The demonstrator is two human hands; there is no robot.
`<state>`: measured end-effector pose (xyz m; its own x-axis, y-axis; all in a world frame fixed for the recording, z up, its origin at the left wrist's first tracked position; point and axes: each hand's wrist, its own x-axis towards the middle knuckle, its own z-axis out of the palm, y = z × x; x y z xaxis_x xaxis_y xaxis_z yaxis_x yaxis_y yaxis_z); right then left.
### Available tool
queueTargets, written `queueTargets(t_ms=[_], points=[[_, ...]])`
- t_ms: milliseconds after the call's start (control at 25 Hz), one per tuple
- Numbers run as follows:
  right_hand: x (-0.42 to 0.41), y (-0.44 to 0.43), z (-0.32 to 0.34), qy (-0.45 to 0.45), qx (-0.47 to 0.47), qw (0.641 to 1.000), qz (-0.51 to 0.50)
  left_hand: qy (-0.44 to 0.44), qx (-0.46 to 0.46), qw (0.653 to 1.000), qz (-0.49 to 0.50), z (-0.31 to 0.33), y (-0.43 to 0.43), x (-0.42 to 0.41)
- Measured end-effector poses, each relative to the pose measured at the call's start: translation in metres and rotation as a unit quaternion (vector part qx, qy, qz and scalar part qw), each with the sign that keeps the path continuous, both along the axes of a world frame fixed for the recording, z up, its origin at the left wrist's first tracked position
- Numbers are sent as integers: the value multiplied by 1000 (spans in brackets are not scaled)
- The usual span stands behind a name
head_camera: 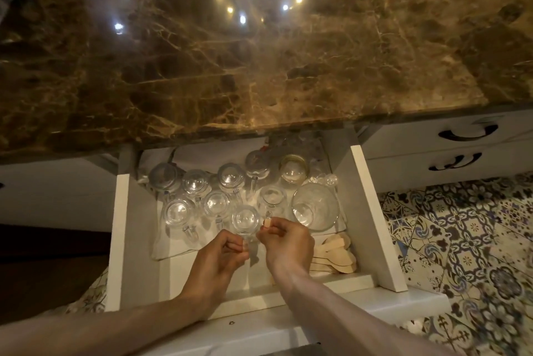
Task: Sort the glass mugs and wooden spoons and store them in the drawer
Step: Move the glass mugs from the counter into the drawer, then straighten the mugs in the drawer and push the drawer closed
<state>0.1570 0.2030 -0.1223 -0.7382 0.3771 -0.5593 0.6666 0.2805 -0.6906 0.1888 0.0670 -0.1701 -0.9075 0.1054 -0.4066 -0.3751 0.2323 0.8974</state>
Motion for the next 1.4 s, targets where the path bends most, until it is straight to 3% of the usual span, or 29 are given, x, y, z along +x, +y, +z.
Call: queueTargets(t_ms=[320, 640, 880, 1080, 1240, 1400], points=[[-4, 0, -20, -28, -22, 998, -44, 3, 9, 1000, -18, -7, 8, -5], [-19, -7, -26, -129, -47, 990, -25, -46, 51, 998, -16, -11, -9, -18], [-20, 5, -27, -167, -94, 981, -43, -103, -64, 976, -179, 7, -19, -49], [-18, 4, -17, -180, -188, 956, -136, -159, -62, 962, -213, 32, -22, -54], [-13, 10, 3, -148, -267, 937, -168, -64, -142, 949, -274, 81, -26, -63], [1, 16, 34, -111, -364, 906, -182, 149, -194, 953, -177, 143, -33, -96]])
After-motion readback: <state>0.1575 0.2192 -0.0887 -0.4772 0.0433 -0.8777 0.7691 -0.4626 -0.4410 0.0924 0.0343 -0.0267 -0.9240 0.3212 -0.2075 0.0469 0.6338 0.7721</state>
